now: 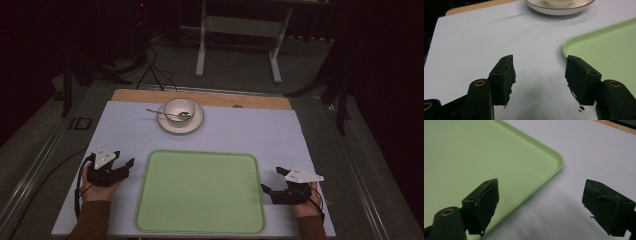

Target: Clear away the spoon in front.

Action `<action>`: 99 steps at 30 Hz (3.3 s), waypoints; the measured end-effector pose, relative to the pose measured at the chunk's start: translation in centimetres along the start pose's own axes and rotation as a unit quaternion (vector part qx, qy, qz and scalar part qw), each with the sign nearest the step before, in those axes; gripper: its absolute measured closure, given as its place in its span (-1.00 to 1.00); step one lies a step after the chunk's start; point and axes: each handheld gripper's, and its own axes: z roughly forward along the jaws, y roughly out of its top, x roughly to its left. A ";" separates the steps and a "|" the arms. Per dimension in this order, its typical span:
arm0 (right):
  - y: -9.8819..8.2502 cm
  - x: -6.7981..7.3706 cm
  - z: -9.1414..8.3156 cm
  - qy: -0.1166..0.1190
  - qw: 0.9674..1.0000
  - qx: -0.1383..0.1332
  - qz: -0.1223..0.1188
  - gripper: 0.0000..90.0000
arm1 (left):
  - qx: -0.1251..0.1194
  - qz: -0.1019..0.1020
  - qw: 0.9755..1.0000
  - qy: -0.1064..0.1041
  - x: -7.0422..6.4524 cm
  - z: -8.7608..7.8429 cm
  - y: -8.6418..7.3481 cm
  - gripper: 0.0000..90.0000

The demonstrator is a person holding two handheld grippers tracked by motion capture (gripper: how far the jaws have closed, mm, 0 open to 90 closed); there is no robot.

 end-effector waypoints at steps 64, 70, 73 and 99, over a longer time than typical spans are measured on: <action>0.0 -0.1 0.1 -0.013 1.000 -0.006 0.002 -0.69 | -0.005 -0.057 0.998 -0.029 1.5 9.1 11.5 0.11; 0.0 -0.2 0.1 -0.013 1.000 -0.005 0.002 -0.69 | -0.001 -0.073 0.997 -0.030 1.8 10.4 12.0 0.17; 0.0 -0.2 0.1 -0.014 1.000 -0.004 0.002 -0.69 | 0.002 -0.078 0.996 -0.038 1.7 11.2 12.5 0.23; -0.1 -0.3 0.1 -0.018 1.000 0.001 0.000 -0.69 | -0.048 -0.105 0.990 -0.082 1.2 11.1 13.1 0.97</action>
